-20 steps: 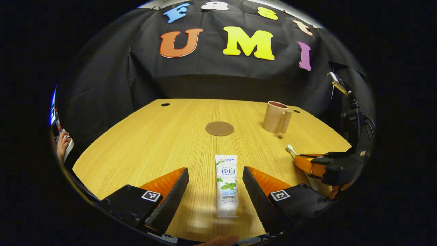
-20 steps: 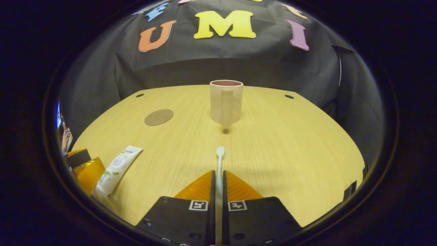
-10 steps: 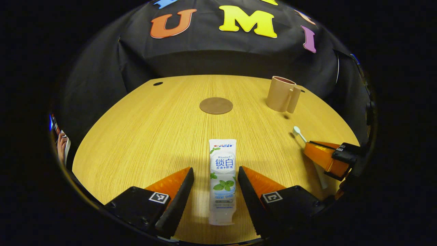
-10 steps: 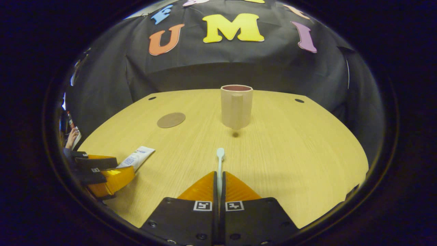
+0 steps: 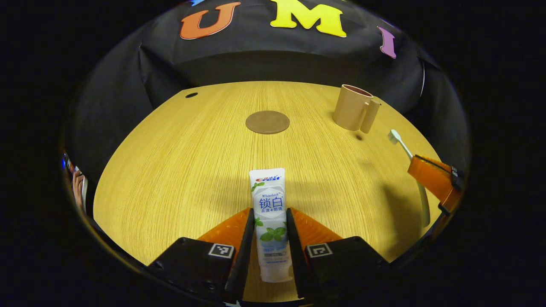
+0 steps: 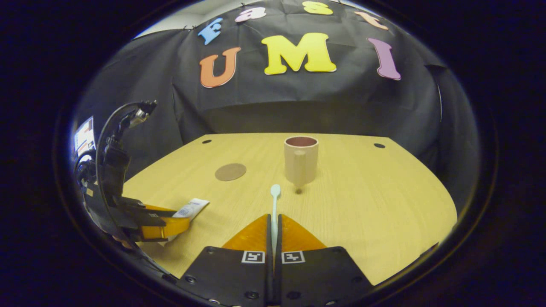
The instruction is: Put the toothbrush and toothpaste on the desktop into the cup, then pick up the cup and place it on the coaster on the desktop.
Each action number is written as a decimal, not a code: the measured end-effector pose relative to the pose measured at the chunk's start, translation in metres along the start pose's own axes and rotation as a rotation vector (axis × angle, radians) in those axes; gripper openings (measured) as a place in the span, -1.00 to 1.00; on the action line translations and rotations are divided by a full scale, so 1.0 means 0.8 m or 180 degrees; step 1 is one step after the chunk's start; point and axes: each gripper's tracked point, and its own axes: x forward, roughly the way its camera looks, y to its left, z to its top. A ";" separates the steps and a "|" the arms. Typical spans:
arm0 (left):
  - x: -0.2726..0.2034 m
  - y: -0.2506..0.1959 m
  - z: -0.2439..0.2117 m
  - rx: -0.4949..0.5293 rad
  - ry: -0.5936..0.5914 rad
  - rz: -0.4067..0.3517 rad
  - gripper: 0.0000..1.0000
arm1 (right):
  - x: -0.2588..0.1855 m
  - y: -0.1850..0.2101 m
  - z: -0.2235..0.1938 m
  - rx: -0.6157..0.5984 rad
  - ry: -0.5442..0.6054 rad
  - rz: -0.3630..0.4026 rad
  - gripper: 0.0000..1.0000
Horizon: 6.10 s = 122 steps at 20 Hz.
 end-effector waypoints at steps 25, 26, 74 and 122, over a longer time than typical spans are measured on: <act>-0.035 -0.008 0.123 -0.0074 -0.1461 -0.0005 -0.14 | 0.127 -0.082 0.256 -0.0191 -0.1005 -0.0531 -1.00; -0.033 -0.005 0.125 -0.0084 -0.1459 0.0015 -0.24 | 0.138 -0.079 0.263 -0.0163 -0.0996 -0.0487 -1.00; -0.002 -0.106 0.235 -0.0050 -0.1770 -0.0333 -0.24 | 0.133 -0.129 0.217 -0.0533 -0.1191 -0.0337 0.93; -0.039 -0.164 0.263 0.0124 -0.1969 -0.0450 0.96 | 0.110 -0.140 0.164 0.0120 -0.0636 -0.0253 0.94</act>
